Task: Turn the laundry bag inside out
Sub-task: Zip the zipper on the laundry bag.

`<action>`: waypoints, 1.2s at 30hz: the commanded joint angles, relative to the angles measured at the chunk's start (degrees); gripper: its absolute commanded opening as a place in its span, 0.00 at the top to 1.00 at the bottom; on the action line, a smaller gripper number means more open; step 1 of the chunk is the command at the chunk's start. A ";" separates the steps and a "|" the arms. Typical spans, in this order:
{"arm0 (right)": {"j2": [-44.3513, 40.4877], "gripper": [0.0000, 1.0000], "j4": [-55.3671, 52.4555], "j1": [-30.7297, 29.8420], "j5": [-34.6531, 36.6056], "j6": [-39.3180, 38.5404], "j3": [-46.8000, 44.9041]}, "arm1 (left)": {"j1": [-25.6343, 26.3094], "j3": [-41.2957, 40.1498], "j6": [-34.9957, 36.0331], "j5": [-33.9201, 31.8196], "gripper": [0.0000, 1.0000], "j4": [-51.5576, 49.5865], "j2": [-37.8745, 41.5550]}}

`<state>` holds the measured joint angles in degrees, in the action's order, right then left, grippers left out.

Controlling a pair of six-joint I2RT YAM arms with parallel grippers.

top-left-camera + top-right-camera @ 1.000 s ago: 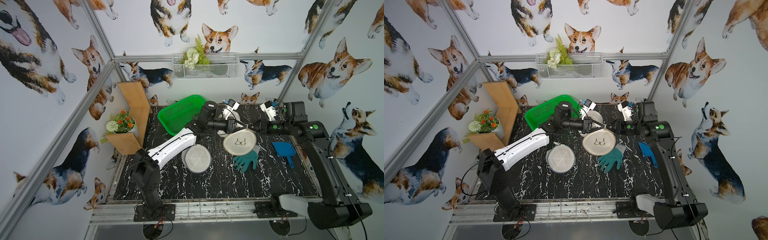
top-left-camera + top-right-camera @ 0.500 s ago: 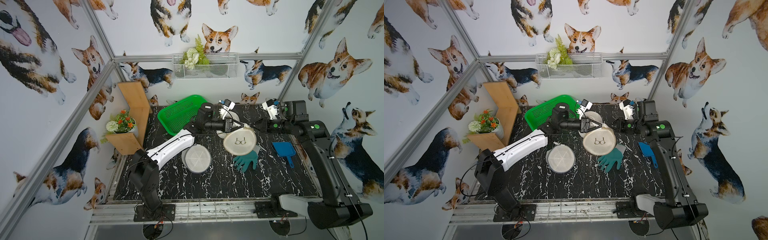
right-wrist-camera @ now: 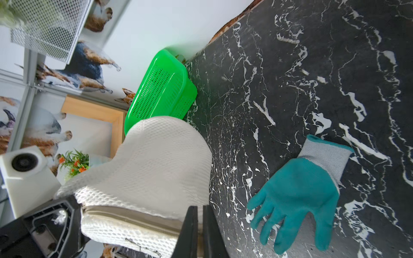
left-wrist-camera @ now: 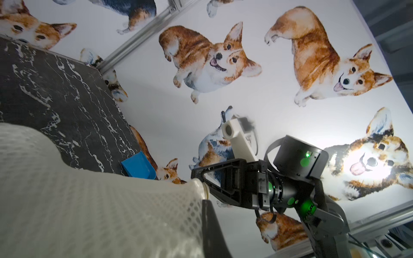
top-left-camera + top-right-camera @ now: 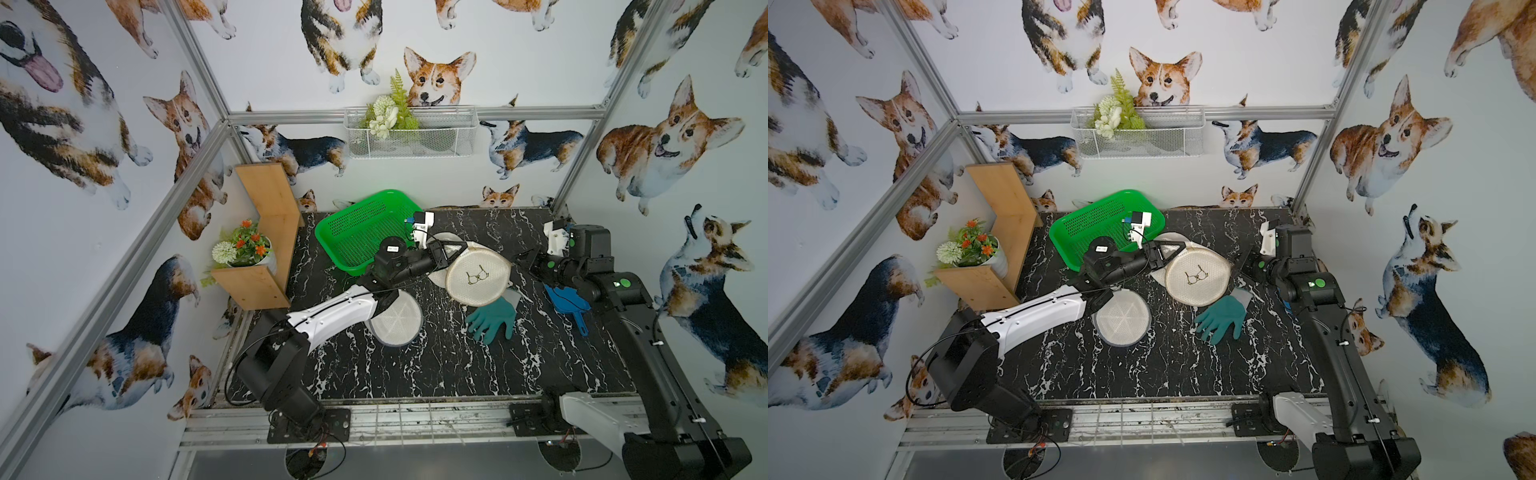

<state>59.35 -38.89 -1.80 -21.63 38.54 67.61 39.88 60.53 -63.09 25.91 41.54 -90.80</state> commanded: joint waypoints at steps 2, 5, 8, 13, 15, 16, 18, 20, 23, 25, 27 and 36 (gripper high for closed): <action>2.38 1.00 11.11 0.03 -0.93 4.35 3.31 | -0.06 1.47 2.61 -2.23 0.58 3.10 -0.19; 4.36 1.00 12.88 0.05 -0.95 2.67 7.10 | 0.15 2.66 8.00 0.54 0.40 -5.24 -0.13; 7.17 1.00 14.72 0.12 -0.35 0.86 10.15 | 0.17 1.59 12.72 2.12 0.22 -12.84 0.92; 8.63 1.00 17.12 0.05 0.86 -2.95 13.01 | 0.12 1.99 26.06 3.78 0.19 -32.43 2.81; 8.79 1.00 17.32 0.07 0.47 -4.18 13.48 | 0.17 3.35 31.64 3.80 0.19 -39.25 2.78; 8.85 1.00 16.96 0.11 -0.11 -5.01 13.59 | 0.14 4.60 33.98 3.71 0.19 -42.13 2.66; 8.85 1.00 15.57 0.08 -0.91 -7.04 13.64 | 0.20 7.40 37.85 2.82 0.21 -45.56 2.73; 8.51 1.00 13.90 0.12 -1.94 -10.10 13.35 | 0.37 11.49 42.15 1.69 0.24 -46.81 3.06; 8.32 1.00 11.73 0.08 -3.50 -13.71 13.03 | 0.64 18.72 47.68 -0.49 0.25 -47.79 3.02; 8.49 1.00 11.54 0.08 -5.17 -14.46 12.72 | 0.69 23.63 50.65 -1.05 0.25 -49.35 1.97; 8.89 1.00 12.44 -0.04 -8.29 -14.21 12.22 | 0.73 28.37 53.93 -0.70 0.24 -51.58 0.28; 9.72 1.00 15.37 -4.75 -12.66 -11.83 11.93 | 0.77 36.20 55.37 5.29 0.18 -55.99 -5.36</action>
<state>69.06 -26.61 -5.76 -32.49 25.45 79.46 40.58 96.05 -8.14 27.68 -13.19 -94.76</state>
